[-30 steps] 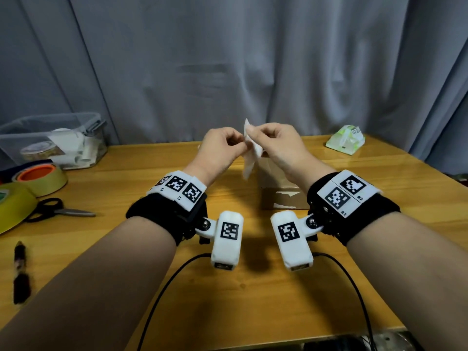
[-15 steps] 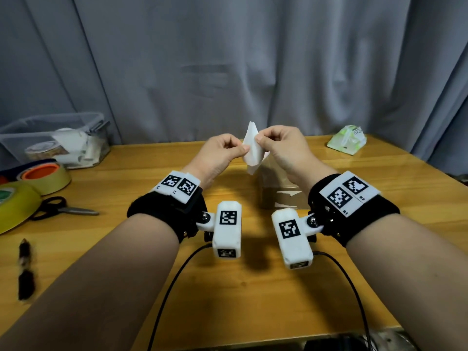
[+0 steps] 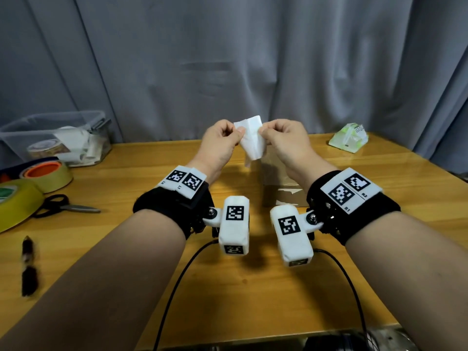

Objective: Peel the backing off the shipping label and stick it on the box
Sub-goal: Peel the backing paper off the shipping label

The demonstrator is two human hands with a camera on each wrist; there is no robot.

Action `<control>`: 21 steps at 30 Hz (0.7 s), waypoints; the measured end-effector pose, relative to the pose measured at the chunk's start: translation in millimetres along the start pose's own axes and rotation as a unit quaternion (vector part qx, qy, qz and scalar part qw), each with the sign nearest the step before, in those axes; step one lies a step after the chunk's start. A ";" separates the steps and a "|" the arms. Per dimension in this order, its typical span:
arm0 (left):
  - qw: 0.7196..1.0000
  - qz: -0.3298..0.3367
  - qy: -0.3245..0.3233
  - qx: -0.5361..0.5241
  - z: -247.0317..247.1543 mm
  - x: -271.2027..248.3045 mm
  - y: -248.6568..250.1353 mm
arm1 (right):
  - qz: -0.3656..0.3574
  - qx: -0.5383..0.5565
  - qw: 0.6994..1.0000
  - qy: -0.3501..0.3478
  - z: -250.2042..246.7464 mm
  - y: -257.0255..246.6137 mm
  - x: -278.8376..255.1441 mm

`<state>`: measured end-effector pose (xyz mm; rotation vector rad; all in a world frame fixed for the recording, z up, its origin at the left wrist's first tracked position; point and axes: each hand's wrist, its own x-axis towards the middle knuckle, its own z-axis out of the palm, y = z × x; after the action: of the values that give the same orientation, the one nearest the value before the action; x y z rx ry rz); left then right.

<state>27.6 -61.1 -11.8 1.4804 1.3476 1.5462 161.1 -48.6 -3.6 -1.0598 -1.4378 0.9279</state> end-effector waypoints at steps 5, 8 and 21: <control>0.998 0.030 0.024 0.048 0.8 -0.7 -3.7 | 0.038 0.009 0.999 -0.017 3.0 0.0 -2.7; 0.995 0.054 0.027 0.084 2.6 -1.9 -1.3 | 0.033 0.006 0.999 -0.040 4.5 -5.4 -7.4; 0.960 0.001 0.097 0.264 3.3 -0.7 1.5 | -0.031 -0.046 0.998 0.022 8.1 3.2 5.4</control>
<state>31.2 -61.3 -11.2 1.6606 1.9894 1.4240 153.3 -42.4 -6.0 -1.0908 -1.4793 0.7968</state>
